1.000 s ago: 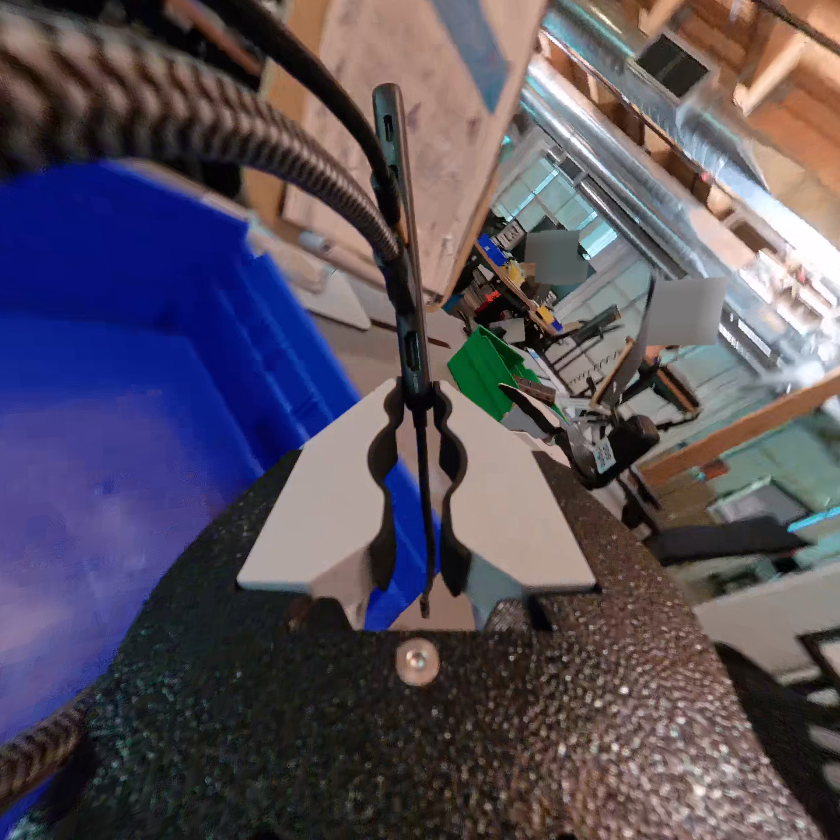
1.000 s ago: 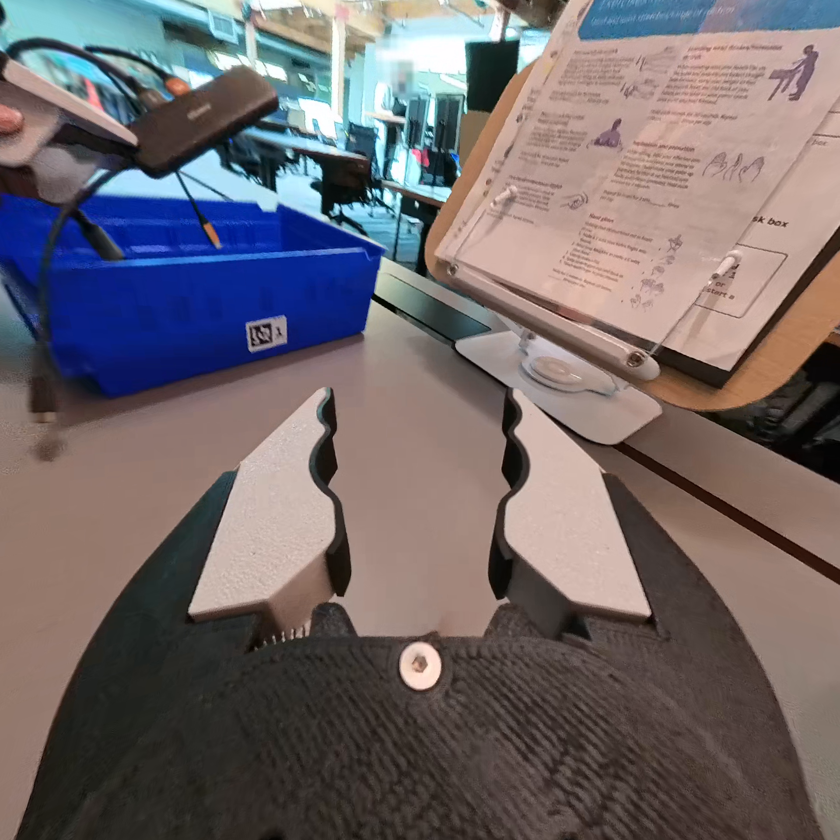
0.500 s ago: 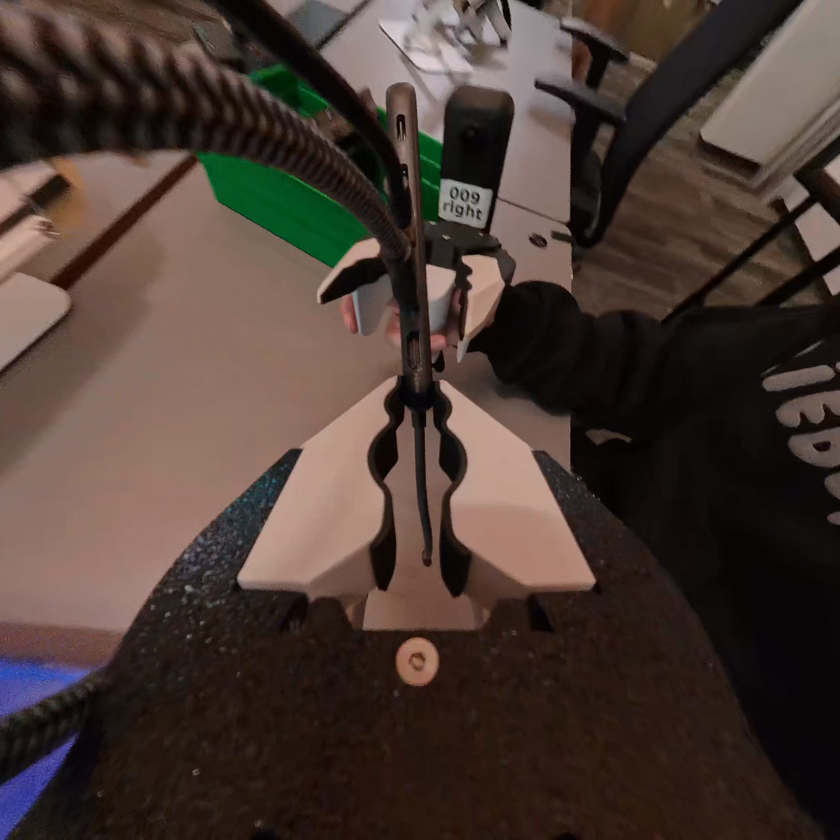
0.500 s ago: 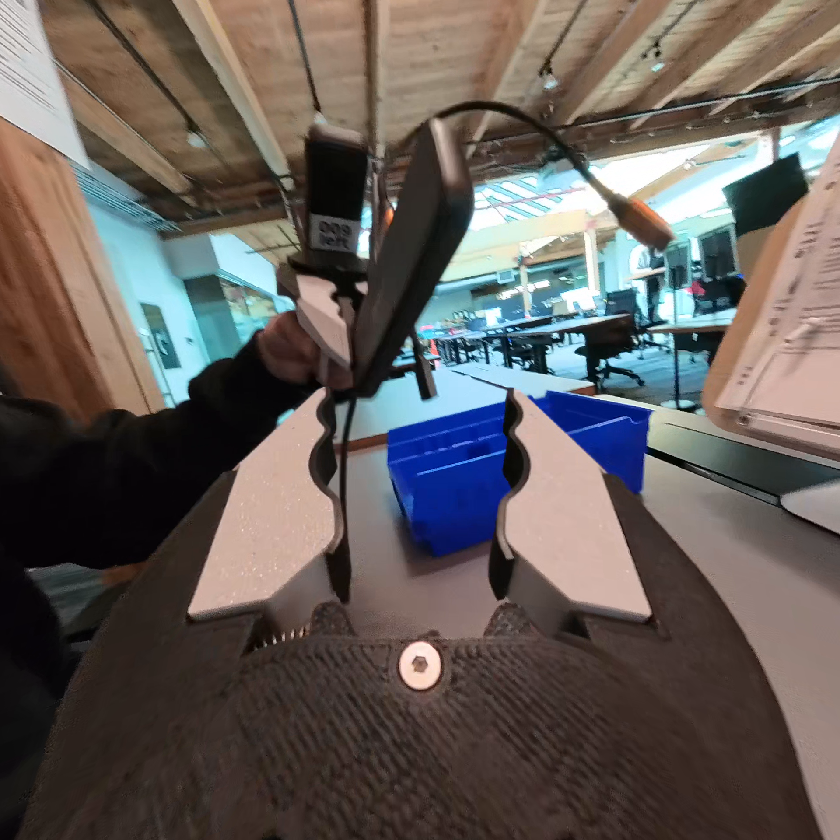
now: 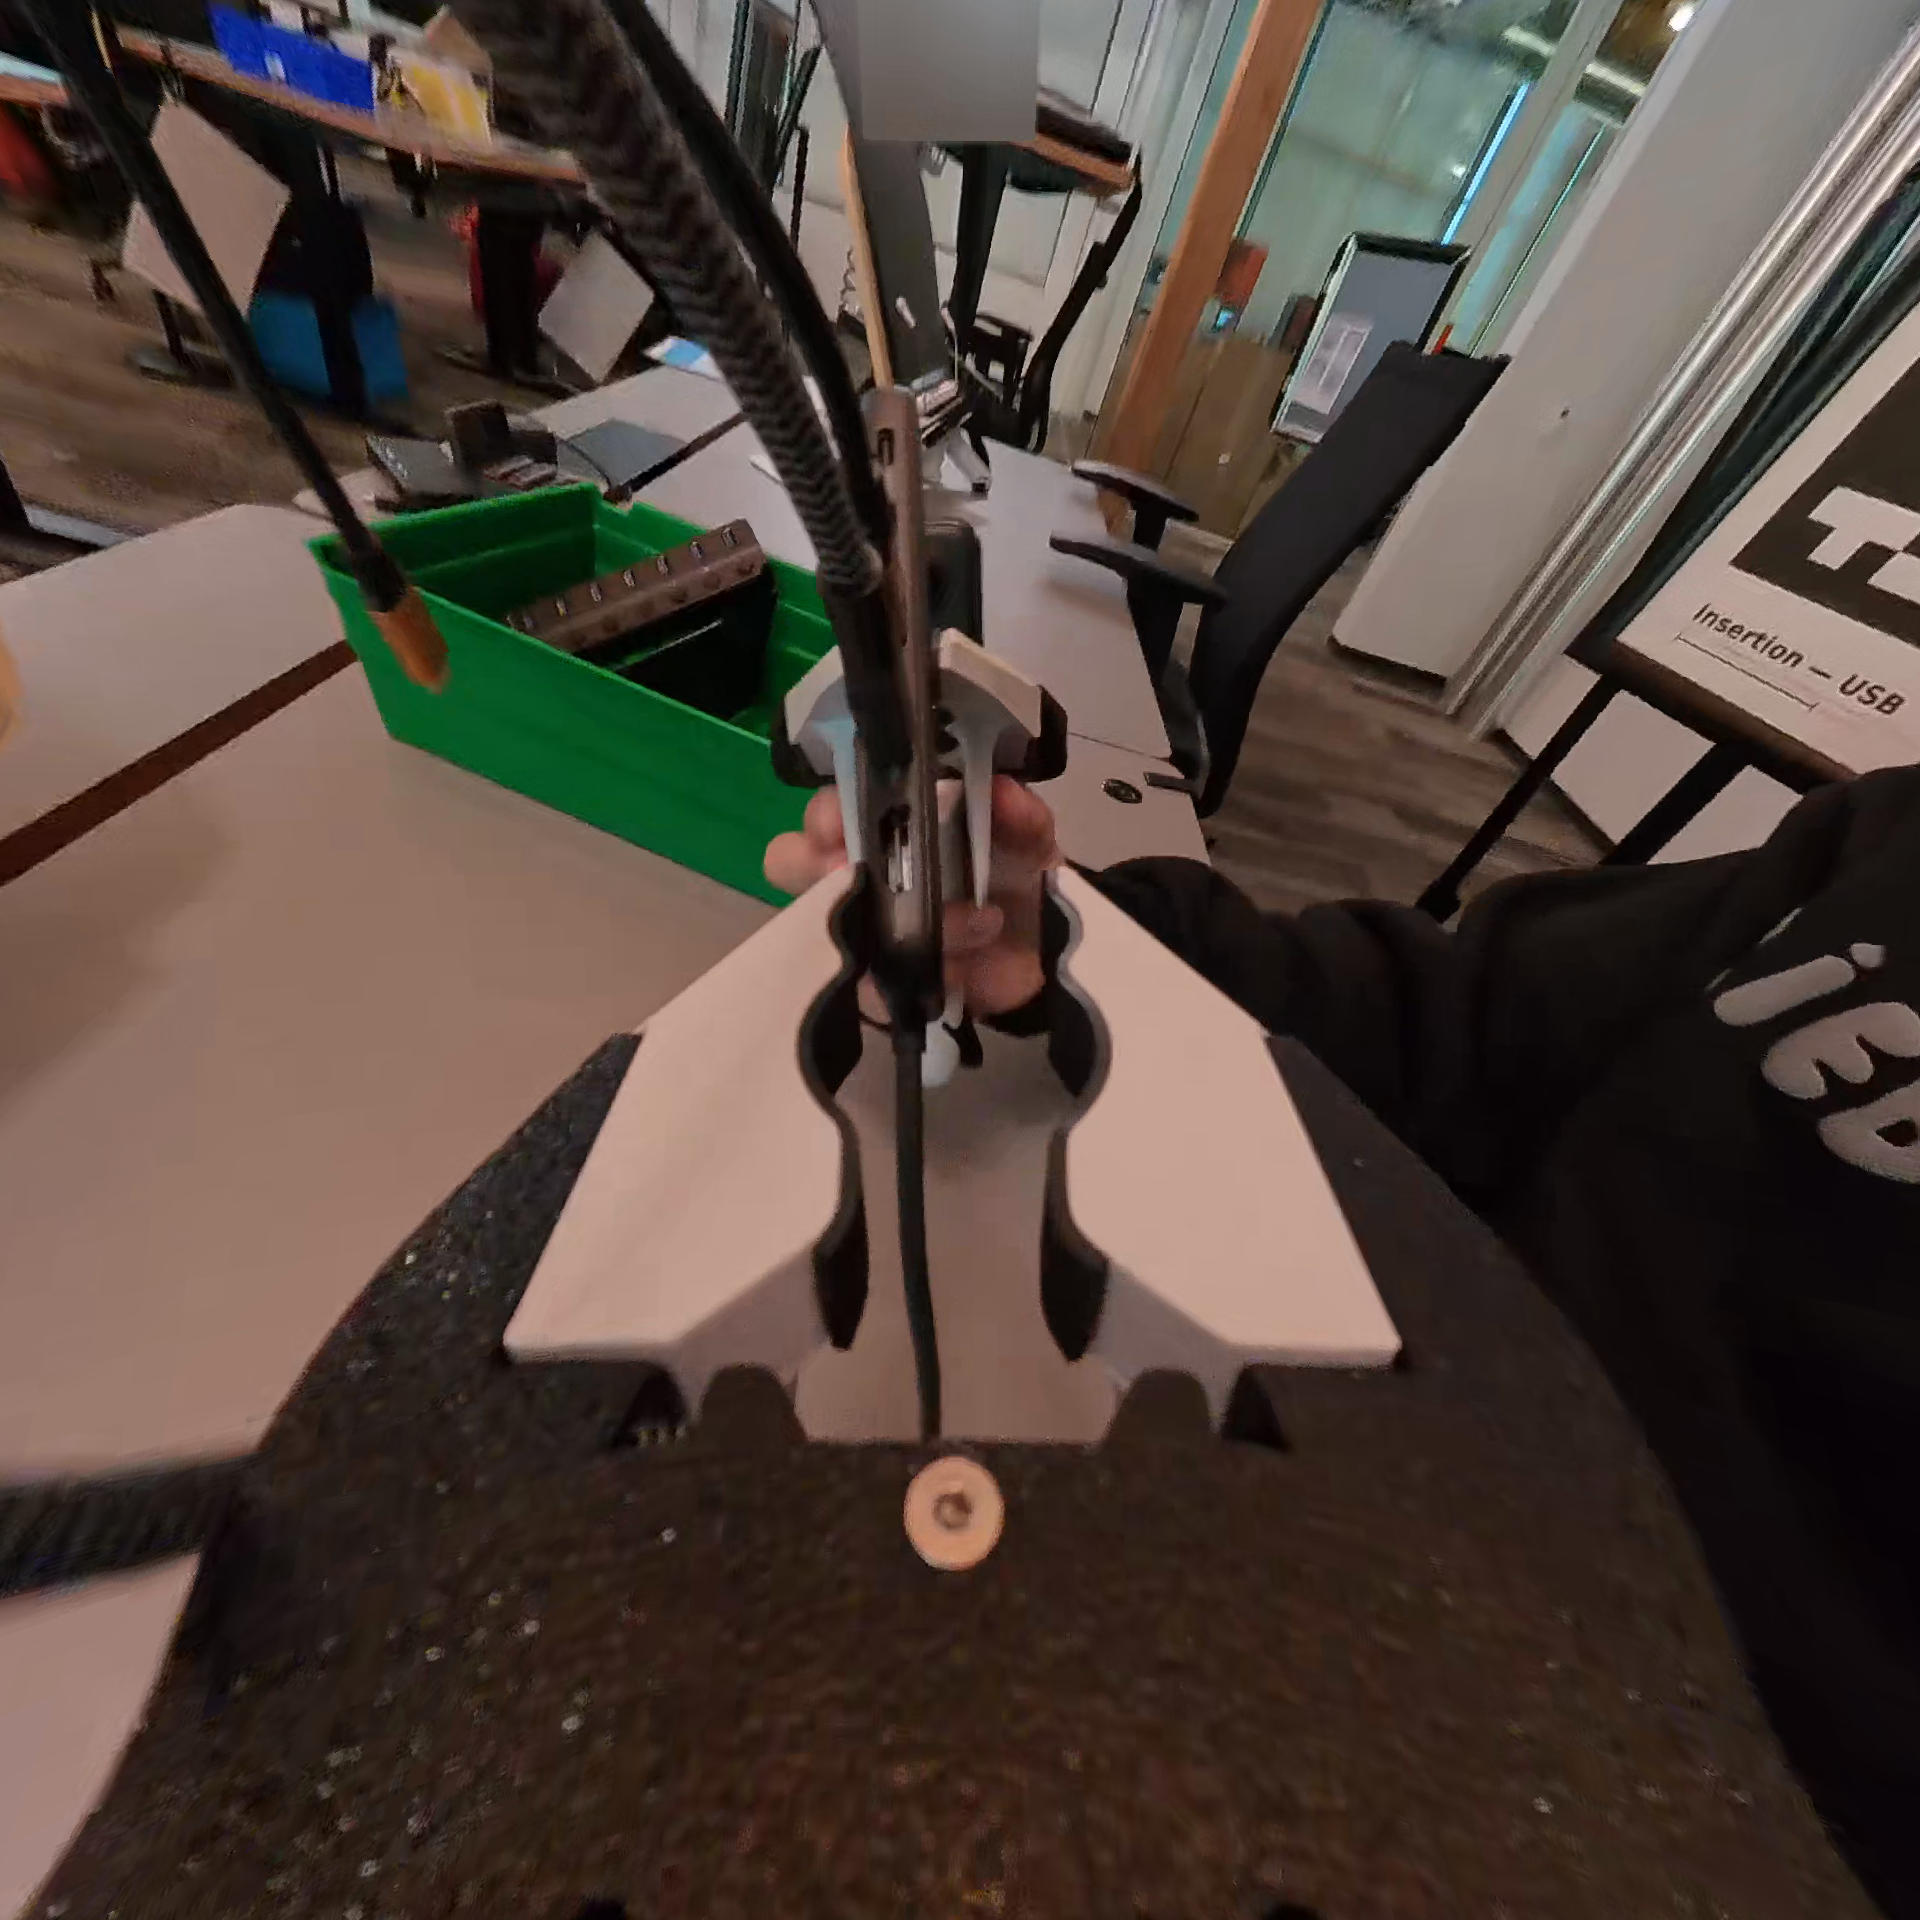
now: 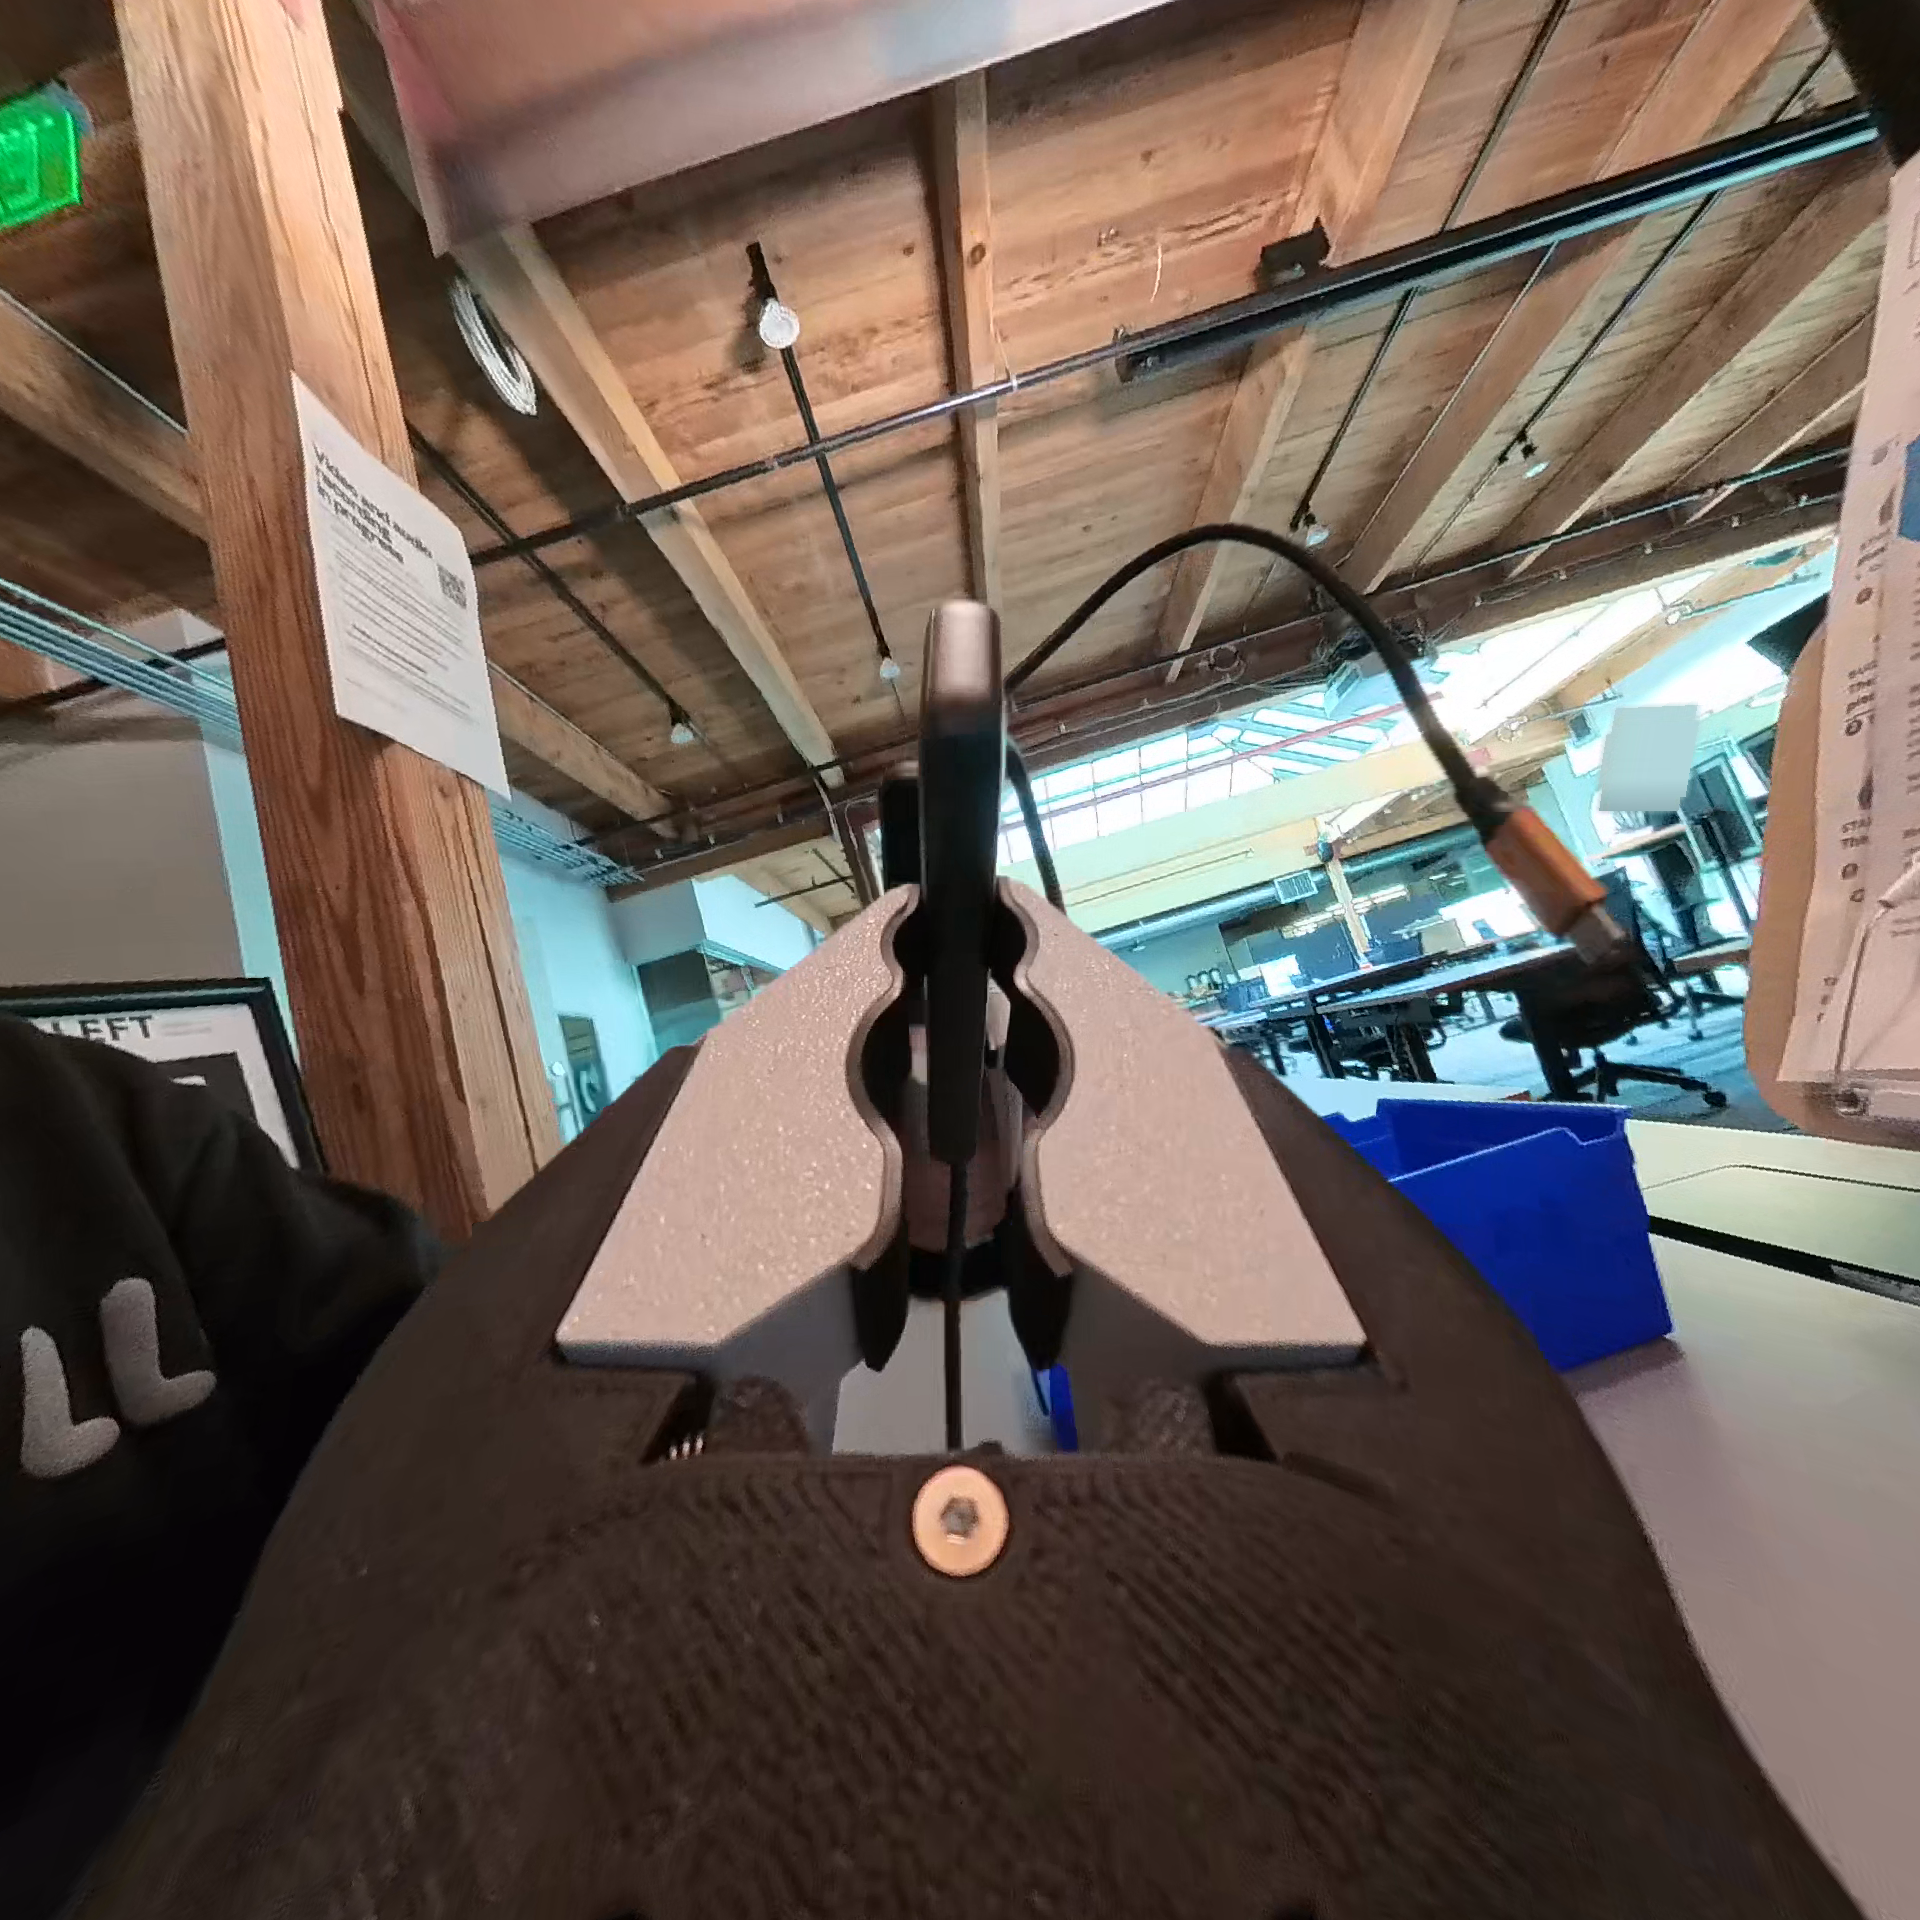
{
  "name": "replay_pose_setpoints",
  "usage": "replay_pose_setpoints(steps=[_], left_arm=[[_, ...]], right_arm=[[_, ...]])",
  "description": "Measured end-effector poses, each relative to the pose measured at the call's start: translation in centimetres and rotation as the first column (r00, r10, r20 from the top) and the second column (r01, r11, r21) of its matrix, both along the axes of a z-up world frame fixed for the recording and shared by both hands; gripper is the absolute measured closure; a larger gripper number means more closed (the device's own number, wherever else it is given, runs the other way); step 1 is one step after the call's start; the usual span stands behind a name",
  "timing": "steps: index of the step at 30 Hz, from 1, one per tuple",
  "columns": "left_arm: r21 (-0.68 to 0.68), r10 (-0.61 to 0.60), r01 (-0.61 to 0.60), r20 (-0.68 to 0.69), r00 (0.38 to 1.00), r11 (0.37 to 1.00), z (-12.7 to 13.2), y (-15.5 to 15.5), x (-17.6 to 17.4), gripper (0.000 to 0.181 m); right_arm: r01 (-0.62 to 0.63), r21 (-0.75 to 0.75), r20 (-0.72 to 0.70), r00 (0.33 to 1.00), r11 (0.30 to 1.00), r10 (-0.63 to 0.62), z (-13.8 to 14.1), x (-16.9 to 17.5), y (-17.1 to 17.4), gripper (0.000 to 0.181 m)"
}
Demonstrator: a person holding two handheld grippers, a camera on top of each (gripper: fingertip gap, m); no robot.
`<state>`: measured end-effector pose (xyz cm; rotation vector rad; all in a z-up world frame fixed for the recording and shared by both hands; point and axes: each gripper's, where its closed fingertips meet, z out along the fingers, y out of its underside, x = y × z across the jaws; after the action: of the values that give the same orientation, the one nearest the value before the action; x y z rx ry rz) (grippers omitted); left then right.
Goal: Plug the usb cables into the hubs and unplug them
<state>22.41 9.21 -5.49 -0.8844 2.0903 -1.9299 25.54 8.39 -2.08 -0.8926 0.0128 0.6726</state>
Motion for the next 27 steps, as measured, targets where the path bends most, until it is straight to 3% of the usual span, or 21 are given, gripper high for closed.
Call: replay_pose_setpoints(steps=[2, 5, 7, 12, 17, 21, 27], left_arm=[[0.039, 0.045, -0.045, 0.003, 0.999, 0.998, -1.1, 0.0, 0.6, 0.171], [0.154, 0.130, -0.140, 0.073, 0.989, 0.978, -2.1, 1.2, 1.3, 0.172], [0.308, 0.171, -0.221, 0.181, 0.968, 0.925, -2.6, 2.6, 1.5, 0.172], [0.606, 0.121, -0.405, 0.454, 0.883, 0.685, -1.9, 5.0, 1.8, 0.172], [0.721, 0.006, -0.511, 0.576, 0.818, 0.467, -1.7, 5.7, 2.3, 0.172], [0.733, -0.023, -0.552, 0.609, 0.792, 0.397, -2.3, 5.4, 2.7, 0.172], [0.681, 0.010, -0.619, 0.669, 0.743, 0.391, -2.1, 5.5, 3.0, 0.169]], right_arm=[[-0.023, 0.007, -0.009, 1.000, 1.000, 0.023, -0.1, -0.3, 0.1, 0.171], [0.018, -0.097, -0.004, 1.000, 0.995, -0.018, -1.1, 0.4, 1.0, 0.167], [0.090, -0.190, -0.044, 0.994, 0.978, -0.101, -1.8, 2.0, 1.5, 0.145], [0.086, -0.313, -0.101, 0.987, 0.946, -0.123, -3.1, 4.1, 1.2, 0.117], [-0.045, -0.325, -0.108, 0.994, 0.945, 0.010, -3.2, 2.2, 1.4, 0.118], [-0.040, -0.307, -0.121, 0.993, 0.951, 0.003, -3.2, 2.2, 1.7, 0.137], [0.000, -0.245, -0.141, 0.989, 0.969, -0.036, -2.6, 2.7, 1.9, 0.137]])
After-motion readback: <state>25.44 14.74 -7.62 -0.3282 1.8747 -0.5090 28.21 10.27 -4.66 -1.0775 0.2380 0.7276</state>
